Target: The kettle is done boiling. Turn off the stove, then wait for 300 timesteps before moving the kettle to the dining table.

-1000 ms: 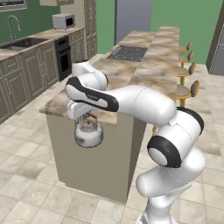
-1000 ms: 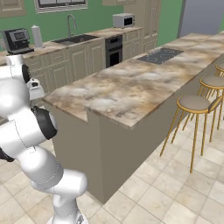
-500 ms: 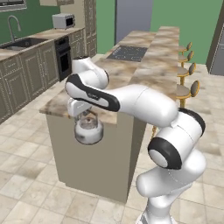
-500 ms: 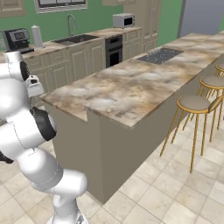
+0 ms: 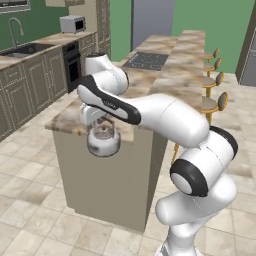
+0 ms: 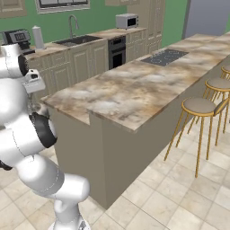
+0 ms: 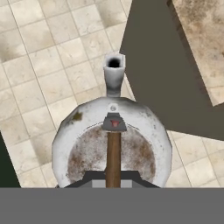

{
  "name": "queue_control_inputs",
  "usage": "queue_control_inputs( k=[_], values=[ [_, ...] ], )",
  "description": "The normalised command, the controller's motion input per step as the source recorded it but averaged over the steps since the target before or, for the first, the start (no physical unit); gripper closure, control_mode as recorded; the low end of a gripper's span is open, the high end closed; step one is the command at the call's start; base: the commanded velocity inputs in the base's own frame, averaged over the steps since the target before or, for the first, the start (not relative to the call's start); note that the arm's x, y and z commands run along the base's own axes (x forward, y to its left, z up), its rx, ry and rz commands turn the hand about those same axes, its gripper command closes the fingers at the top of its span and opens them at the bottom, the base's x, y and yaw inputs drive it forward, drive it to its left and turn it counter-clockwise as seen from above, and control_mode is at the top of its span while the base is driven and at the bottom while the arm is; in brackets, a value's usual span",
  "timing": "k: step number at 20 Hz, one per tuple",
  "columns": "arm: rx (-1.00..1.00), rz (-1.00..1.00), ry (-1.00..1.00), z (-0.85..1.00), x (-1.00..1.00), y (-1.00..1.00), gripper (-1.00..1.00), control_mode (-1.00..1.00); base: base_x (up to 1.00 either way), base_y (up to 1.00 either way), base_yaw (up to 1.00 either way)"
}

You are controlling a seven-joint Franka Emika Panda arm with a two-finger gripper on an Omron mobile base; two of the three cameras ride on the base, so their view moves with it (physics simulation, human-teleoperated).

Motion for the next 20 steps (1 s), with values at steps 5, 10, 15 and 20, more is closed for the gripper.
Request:
queue_control_inputs(
  k=[5, 10, 15, 20],
  values=[
    [0.00, -0.01, 0.00, 0.31, 0.05, -0.24, 1.00, -1.00, 0.00, 0.00, 0.00],
    [0.00, -0.05, 0.00, 0.15, 0.11, -0.39, 1.00, -1.00, 0.00, 0.00, 0.00],
    [0.00, -0.07, 0.00, 0.13, 0.15, -0.40, 1.00, -1.00, 0.00, 0.00, 0.00],
    [0.00, -0.10, -0.05, 0.18, 0.12, -0.42, 1.00, -1.00, 0.00, 0.00, 0.00]
  ],
)
